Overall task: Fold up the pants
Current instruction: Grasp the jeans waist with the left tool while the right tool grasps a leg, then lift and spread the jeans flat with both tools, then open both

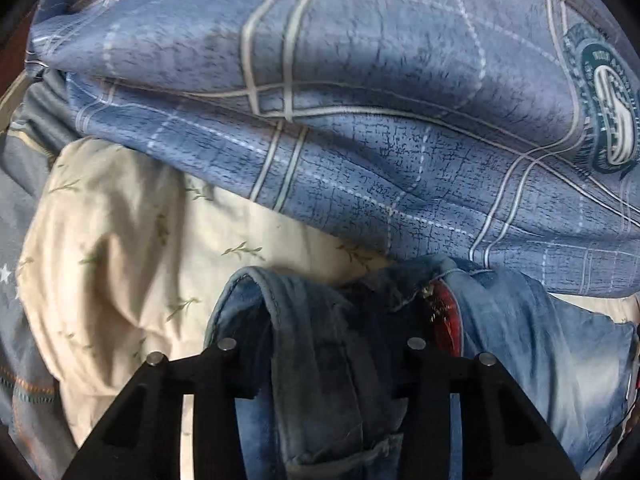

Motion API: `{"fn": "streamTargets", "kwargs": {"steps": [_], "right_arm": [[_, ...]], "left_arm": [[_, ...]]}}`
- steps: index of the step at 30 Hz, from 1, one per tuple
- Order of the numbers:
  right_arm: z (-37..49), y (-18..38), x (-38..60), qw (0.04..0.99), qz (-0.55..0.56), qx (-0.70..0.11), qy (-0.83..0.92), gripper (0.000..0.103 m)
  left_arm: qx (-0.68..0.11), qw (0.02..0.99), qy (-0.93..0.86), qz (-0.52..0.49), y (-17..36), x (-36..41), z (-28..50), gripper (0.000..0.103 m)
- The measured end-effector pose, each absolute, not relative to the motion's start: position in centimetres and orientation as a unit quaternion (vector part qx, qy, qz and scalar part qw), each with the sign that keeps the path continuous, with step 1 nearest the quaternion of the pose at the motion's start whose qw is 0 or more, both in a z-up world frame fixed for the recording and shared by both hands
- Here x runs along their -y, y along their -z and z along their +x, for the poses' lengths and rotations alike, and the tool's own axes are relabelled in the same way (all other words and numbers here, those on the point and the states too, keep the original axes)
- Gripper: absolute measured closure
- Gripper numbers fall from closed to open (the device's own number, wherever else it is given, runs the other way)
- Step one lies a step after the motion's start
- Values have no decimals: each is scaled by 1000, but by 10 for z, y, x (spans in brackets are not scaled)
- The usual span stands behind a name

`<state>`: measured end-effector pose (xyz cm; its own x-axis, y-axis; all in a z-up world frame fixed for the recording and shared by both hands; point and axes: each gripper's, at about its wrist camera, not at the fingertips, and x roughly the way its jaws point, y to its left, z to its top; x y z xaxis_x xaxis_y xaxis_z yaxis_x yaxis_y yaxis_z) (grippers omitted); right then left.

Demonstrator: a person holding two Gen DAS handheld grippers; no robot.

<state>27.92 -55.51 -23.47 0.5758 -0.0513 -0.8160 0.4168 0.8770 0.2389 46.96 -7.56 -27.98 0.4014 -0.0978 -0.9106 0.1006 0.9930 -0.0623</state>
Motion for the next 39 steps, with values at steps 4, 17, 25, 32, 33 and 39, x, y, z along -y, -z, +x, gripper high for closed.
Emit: {"fn": "streamTargets", "kwargs": {"steps": [4,17,25,32,33,39], "right_arm": [[299,254,557,850,225,-456,135,48],[260,159,532,899,223,-360,110,81],[193,102,555,918,215,-292,162,81],[87,157,534,905,226,-326,150,81],[65,167,528,903,228,-335,144,81],[-20,216,505,878,239,-397,118,76]], "left_arm": [[-539,840,65,-6,288,75,476,60],[-451,871,172,-88,209,21,424,80],[-354,887,265,-136,143,-9,328,79],[-364,879,290,-105,167,-40,208,79],[-371,876,291,-103,174,-44,195,79],[-466,841,266,-66,236,-60,141,74]]}}
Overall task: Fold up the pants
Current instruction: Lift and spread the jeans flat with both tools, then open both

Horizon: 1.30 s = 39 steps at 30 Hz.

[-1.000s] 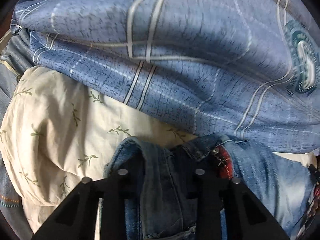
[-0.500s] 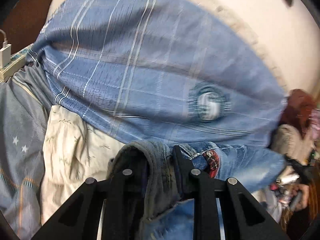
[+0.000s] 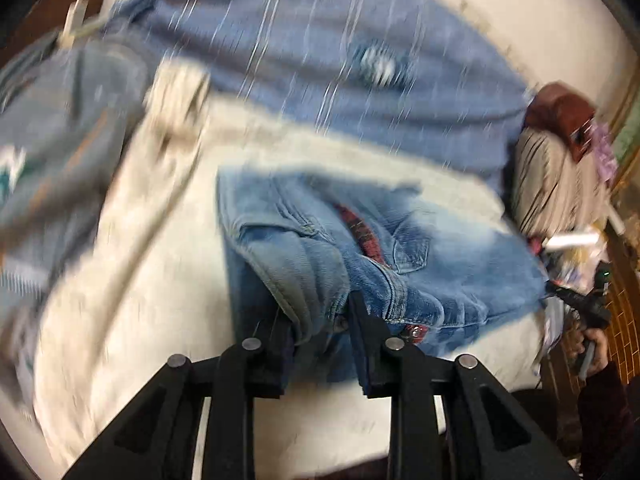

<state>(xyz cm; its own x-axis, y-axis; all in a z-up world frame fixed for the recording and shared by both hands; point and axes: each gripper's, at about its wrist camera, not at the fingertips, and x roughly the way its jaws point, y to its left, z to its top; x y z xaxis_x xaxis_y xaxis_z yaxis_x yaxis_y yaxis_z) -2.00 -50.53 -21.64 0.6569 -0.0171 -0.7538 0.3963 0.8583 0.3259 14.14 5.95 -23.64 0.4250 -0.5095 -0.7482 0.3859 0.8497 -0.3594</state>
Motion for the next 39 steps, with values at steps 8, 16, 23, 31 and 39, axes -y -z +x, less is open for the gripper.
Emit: {"fn": "streamTargets", "kwargs": {"steps": [8,16,23,31,39], "right_arm": [[-84,217,508,867,297,-376,137,73],[-25,199,480,880,292,-359,107,72],[4,245,455,848,258,-449,114,72],[4,212,515,854,318,-383,152,72],[67,259,562,784,441,-404,163,75]], "left_arm": [[-437,872,216,43,200,-67,81,68],[-370,906,203,23,175,-35,105,38],[-530,836,130,51,269,-13,148,32],[-490,861,132,11,230,-9,158,25],[-541,837,83,4,265,1,181,20]]}}
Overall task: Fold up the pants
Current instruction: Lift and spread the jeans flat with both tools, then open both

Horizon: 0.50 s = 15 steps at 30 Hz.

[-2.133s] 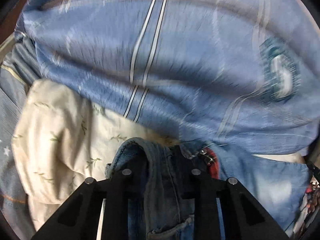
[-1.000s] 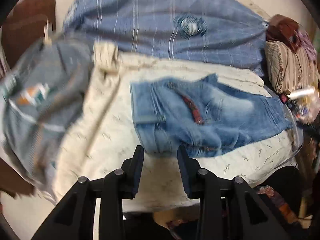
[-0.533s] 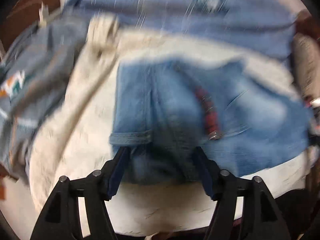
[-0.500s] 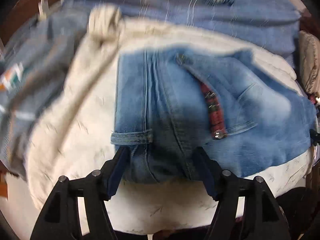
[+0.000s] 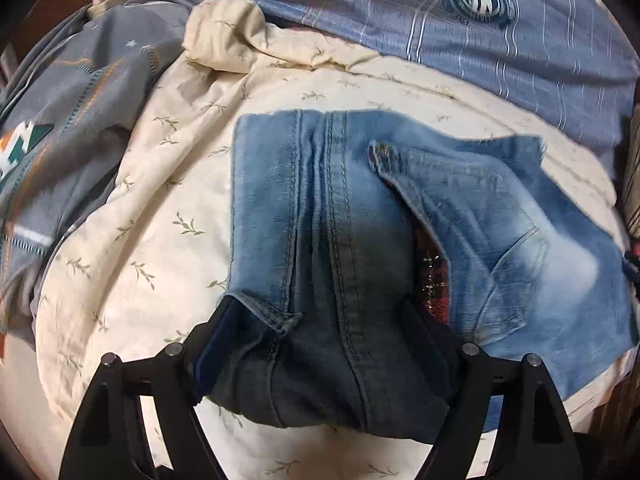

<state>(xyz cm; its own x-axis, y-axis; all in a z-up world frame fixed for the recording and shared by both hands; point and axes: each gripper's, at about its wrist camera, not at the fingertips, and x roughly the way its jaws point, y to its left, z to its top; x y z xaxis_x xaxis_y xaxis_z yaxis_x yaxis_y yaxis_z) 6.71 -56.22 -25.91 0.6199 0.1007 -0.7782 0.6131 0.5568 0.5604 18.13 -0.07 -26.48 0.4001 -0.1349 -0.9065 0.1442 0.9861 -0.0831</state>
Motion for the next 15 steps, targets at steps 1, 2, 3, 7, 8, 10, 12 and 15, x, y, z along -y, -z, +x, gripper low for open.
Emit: {"fn": "streamTargets", "kwargs": {"steps": [1,2,3,7,8,10,12,15], "right_arm": [[61,251,562,787,447,-390,170,74],[55,239,556,800,438,-373,169,72],[50,226,545,820,414,-362,161,71],[22,180,491,875,320,-345,117,71],[16,172,475,882,305,-344,104,71],[3,160,449,895,276,-343,77,71],[-11,150,423,904,254,-339,61,71],[-23,145,390,909,245,-335,34,71]], "left_arm": [[-531,843,83,8,256,1,177,21],[-518,851,84,10,246,2,173,21],[-507,858,88,9,236,2,168,21],[-443,892,94,9,191,6,145,20],[-429,898,92,14,182,10,140,20],[-400,911,93,28,164,15,131,20],[-383,918,92,36,154,17,123,20],[-357,928,95,45,137,21,110,20]]}}
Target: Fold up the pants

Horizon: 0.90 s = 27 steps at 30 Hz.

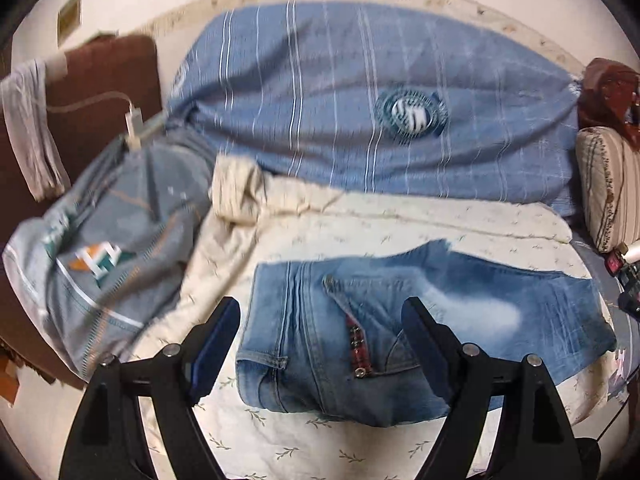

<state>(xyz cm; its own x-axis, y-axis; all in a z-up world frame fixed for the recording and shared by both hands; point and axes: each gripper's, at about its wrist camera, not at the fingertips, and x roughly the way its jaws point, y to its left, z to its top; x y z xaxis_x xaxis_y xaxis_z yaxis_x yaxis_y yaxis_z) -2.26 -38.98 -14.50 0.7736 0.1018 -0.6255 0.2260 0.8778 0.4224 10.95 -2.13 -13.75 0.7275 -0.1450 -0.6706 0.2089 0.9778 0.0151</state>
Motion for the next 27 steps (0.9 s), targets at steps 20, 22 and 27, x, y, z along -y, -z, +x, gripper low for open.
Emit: {"fn": "streamTargets", "kwargs": {"steps": [20,22,27], "right_arm": [[-21,140,316,921,213,-327,-12,70],[-20,141,313,921,210,-328,-16,70],[-18,141,307,922,203,-330,-21,70]], "left_arm": [[-278,952,101,79,93,33,64,18],[-275,953,99,77,91,34,63,18],[-272,954,100,77,90,34,63,18]]}}
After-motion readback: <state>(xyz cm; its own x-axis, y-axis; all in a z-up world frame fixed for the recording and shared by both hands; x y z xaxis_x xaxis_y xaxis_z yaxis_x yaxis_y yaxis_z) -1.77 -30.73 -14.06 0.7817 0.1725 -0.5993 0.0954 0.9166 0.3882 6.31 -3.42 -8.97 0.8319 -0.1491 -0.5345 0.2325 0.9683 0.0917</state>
